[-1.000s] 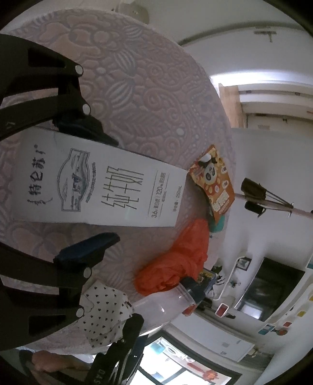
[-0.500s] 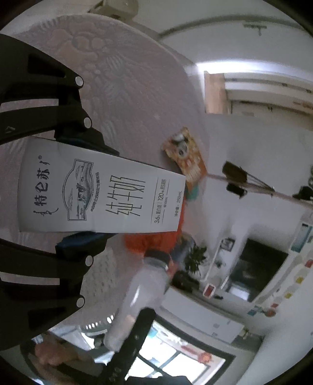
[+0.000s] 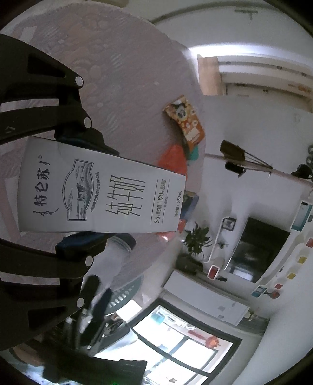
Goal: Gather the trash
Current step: 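Carry the carton and milk bottle to the teal basket and release both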
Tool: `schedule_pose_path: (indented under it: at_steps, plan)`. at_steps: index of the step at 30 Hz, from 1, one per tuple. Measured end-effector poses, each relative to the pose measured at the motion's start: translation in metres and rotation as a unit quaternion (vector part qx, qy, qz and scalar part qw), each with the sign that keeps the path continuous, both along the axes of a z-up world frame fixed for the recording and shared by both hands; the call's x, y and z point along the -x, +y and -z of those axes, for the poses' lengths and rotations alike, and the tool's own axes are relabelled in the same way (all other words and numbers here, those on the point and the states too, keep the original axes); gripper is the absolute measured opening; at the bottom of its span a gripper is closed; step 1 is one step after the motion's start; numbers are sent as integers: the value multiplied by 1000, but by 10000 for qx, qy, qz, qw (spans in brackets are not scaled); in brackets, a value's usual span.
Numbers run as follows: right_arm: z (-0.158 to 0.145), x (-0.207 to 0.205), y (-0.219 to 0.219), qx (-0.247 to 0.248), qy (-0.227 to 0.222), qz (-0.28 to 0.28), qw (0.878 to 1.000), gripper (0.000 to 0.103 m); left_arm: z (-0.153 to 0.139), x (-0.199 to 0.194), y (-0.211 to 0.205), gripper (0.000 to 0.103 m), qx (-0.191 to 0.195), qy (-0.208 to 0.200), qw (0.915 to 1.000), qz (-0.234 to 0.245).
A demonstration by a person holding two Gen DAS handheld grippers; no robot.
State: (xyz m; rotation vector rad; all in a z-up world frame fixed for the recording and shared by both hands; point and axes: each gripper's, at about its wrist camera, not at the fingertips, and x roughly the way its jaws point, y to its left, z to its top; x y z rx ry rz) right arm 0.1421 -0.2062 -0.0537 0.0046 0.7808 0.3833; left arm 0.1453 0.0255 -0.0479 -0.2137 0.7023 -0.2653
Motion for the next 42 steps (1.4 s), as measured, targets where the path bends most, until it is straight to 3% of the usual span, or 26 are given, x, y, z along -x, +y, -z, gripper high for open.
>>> schedule_pose_path:
  at_steps: [5,8,13,14,18,20,27,33,38,42]
  plan:
    - [11,-6,2,17,257,33,9997,52,4,2,1,54,61,35,10000,57]
    - [17,-19,7,60,629,-47,9980,62,5,5,2,54,75,35,10000,54]
    - [31,-33,12,115,1015,-17,9948,60,6,3,4,54,112,100,9999,78]
    - [32,-34,11,76,1055,-20,9944,53,5,2,4,54,170,116,9997,132]
    - [30,-32,3,19,1022,-26,9948,52,-3,-1,0,54,772,152,9951,607]
    - [25,-31,-8,-305,983,-57,9947,52,-11,-4,-7,54,801,119,9941,717]
    - [-9,-22,-69,-1038,489,308,9929,52,-31,-24,-47,54,667,13,9925,1023]
    - [-41,-14,-138,-793,-198,1253,9887,52,-42,-49,-110,54,533,-22,9882,1436]
    - [-36,-15,-199,-970,-225,2025,9742,52,-40,-78,-173,54,518,167,9815,1835]
    - [-7,-27,-244,-1263,178,2569,9580,52,-21,-96,-218,54,489,355,9755,2114]
